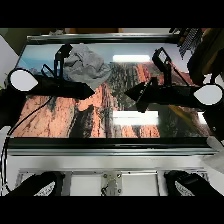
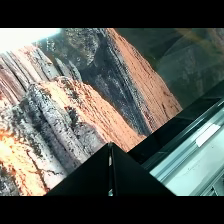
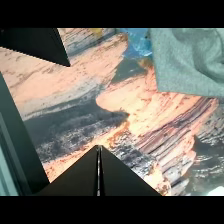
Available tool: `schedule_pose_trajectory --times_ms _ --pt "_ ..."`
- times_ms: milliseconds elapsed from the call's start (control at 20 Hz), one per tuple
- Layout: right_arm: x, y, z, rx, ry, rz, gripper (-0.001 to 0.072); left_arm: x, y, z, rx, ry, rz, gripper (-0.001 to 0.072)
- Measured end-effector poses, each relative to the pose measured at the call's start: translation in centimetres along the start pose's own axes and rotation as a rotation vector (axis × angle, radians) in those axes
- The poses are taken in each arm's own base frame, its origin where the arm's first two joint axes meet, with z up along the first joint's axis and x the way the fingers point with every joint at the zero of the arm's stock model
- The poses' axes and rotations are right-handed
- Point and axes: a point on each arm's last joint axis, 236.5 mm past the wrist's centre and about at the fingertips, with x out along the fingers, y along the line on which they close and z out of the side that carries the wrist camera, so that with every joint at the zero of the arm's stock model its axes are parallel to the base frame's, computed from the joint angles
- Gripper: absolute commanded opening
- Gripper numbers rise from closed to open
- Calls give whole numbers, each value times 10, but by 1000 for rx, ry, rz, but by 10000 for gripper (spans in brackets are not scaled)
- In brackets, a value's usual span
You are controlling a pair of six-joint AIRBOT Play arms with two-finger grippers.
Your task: Fold the clothes and pants, and hang the long-sleeved shirts on hangers.
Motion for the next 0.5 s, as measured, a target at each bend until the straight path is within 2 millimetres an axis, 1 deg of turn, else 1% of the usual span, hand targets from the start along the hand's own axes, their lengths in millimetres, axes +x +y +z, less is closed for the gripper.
schedule_pose_trajectory --times_ms 200,500 --pt "5 4 -3 1 13 15 18 2 1 -4 -5 1 2 15" --pt "6 6 -4 4 18 21 18 3 3 -5 -7 1 6 15"
